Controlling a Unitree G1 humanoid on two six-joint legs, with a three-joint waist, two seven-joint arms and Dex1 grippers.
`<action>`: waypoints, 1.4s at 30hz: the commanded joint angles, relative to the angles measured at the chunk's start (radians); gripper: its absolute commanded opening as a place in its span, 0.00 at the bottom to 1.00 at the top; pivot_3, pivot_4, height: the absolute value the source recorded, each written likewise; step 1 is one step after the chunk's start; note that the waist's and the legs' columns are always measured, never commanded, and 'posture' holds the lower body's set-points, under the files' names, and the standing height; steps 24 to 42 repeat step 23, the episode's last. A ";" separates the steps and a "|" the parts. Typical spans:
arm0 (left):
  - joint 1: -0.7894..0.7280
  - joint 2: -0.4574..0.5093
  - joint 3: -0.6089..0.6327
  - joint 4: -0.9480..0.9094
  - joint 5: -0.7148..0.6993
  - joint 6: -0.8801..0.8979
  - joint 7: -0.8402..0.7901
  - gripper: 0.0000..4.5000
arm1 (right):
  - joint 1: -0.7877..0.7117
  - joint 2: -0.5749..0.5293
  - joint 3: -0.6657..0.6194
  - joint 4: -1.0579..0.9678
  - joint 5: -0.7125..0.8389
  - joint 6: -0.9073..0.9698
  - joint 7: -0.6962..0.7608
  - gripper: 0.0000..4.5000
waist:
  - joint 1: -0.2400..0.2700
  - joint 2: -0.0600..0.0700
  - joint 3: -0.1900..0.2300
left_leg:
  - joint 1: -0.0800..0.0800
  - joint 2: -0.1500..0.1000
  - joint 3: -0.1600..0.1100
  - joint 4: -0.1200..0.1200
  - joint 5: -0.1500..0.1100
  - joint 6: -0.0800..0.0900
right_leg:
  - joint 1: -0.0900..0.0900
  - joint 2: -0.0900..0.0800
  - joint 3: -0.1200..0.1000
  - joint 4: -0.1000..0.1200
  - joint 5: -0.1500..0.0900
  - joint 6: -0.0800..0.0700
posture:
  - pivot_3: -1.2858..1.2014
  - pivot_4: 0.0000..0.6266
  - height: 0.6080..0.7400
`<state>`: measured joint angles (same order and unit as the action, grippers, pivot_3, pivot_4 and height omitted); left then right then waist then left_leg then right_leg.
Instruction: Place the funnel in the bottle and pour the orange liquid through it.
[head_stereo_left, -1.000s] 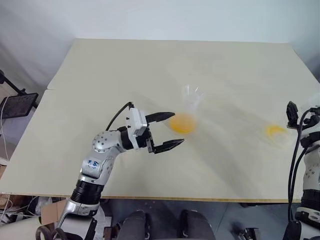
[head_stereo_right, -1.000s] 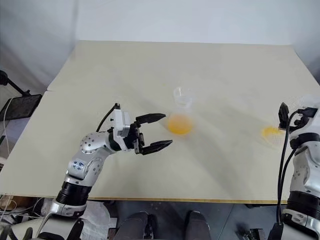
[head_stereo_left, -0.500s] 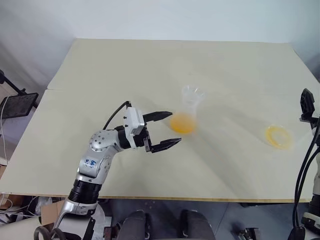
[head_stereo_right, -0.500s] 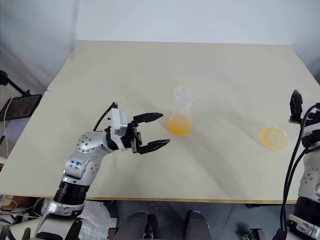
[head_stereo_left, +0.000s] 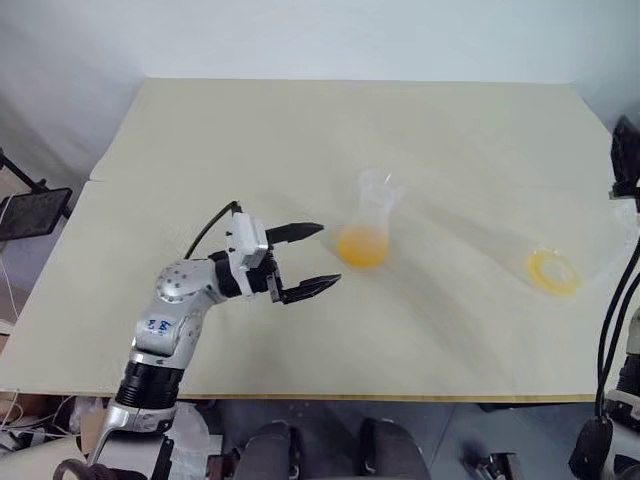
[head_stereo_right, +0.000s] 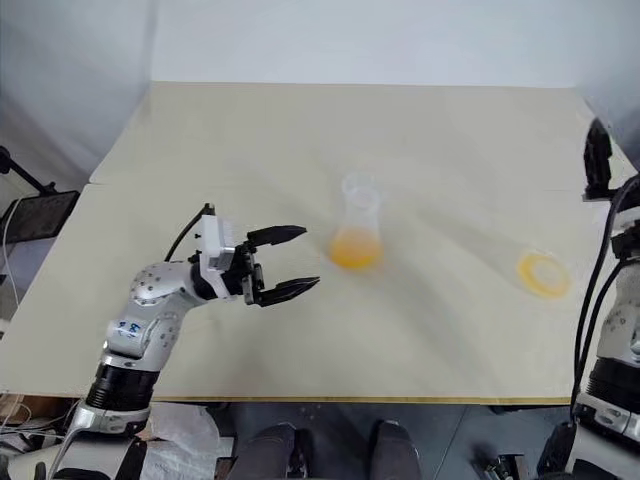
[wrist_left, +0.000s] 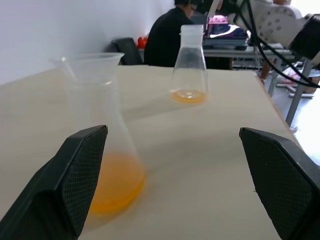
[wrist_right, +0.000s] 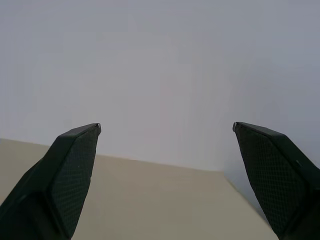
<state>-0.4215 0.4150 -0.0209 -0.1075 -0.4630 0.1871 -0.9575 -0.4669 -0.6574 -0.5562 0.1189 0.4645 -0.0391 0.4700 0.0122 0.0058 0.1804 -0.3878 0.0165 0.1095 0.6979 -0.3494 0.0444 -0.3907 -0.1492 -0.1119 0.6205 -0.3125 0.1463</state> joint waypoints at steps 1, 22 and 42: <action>0.029 0.034 0.040 -0.033 -0.023 0.000 -0.011 1.00 | -0.002 -0.043 0.038 -0.056 0.068 0.032 0.140 0.99 | 0.001 0.000 0.000 | 0.000 0.000 0.000 0.000 0.000 0.000 | 0.000 0.000 0.000 0.000 0.000 0.000 | 0.52 0.24 1.00; 0.270 0.182 0.188 -0.138 0.028 -0.046 0.045 1.00 | 0.485 -0.150 0.171 -0.099 0.087 -0.071 0.895 0.99 | 0.012 0.000 0.000 | 0.001 0.000 -0.001 0.000 -0.001 0.001 | 0.001 -0.001 -0.001 -0.001 0.000 0.000 | 0.52 0.24 1.00; 0.274 0.181 0.190 -0.145 0.023 -0.045 0.046 1.00 | 0.487 -0.150 0.168 -0.095 0.088 -0.071 0.892 0.99 | 0.012 0.000 0.000 | 0.001 0.000 -0.001 0.000 -0.001 0.001 | 0.002 -0.001 -0.001 -0.001 0.000 0.000 | 0.52 0.24 1.00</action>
